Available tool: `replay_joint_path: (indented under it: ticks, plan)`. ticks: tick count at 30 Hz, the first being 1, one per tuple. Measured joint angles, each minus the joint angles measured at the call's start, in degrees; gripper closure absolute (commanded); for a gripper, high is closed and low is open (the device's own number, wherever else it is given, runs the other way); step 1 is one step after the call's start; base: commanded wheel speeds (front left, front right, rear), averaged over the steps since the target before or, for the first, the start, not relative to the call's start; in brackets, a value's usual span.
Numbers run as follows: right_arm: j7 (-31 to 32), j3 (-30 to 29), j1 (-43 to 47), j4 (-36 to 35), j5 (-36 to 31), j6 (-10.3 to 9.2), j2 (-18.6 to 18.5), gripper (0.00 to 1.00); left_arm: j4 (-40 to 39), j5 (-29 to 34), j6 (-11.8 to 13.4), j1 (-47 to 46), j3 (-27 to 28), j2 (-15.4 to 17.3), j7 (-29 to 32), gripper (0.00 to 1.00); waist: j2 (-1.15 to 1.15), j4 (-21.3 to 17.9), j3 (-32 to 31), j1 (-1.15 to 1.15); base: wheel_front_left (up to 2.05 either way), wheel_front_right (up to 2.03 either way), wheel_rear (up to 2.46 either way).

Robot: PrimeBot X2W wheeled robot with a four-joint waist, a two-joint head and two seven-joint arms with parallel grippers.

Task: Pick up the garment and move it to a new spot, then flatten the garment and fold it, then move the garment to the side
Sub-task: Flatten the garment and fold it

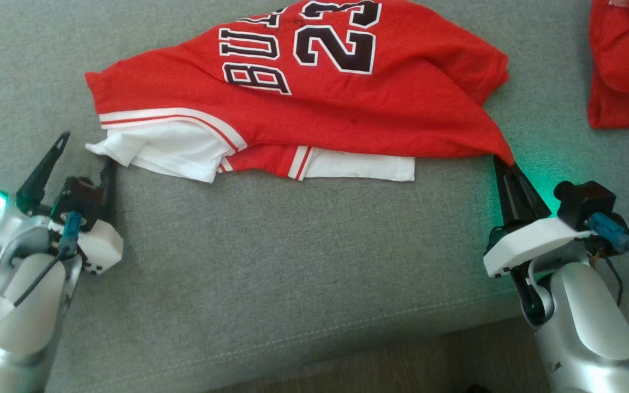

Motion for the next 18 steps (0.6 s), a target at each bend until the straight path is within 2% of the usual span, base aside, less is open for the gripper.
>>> replay_joint_path:
  ticks: [2, 4, 5, 14, 16, 18]
  plan:
    - [0.00, -0.01, -0.01, -0.12, 0.00, 0.00, 0.00, 1.00, 0.19, 0.86, -0.55, -1.04, -1.31, 0.87, 0.00, 0.01, 0.00, -0.17, 0.26, 0.00, 0.00, 0.00, 0.00]
    - [0.00, -0.02, -0.03, -0.19, 0.00, 0.00, 0.00, 1.00, 0.54, 1.24, -1.69, -1.99, -2.45, 1.56, -0.01, 0.79, 0.00, -0.32, 0.49, 0.00, 0.00, 0.00, 0.00]
    - [0.00, -0.02, -0.04, -0.22, 0.00, 0.00, 0.00, 1.00, 0.93, 1.24, -2.23, -2.36, -3.07, 1.75, -0.01, 1.00, 0.00, -0.39, 0.60, 0.00, 0.00, 0.00, 0.00]
    - [0.00, -0.32, -0.06, -0.24, 0.00, 0.00, 0.01, 1.00, 2.85, 0.78, -6.83, -4.64, -7.60, 3.00, -0.01, 1.00, 0.00, -0.14, -0.22, 0.00, 0.00, 0.00, 0.00]
    - [0.00, -0.47, -0.04, -0.45, 0.00, 0.00, 0.00, 1.00, 2.44, -2.30, -8.21, -3.97, -7.42, 2.69, 0.02, 1.00, 0.00, 0.04, -0.95, 0.00, 0.00, 0.00, 0.00]
    - [0.00, -0.60, -0.01, -0.91, 0.00, 0.00, 0.01, 1.00, 1.35, -7.88, -9.91, -2.04, -6.88, 1.63, 0.09, 1.00, 0.00, 0.22, -1.86, 0.00, 0.00, 0.00, 0.00]
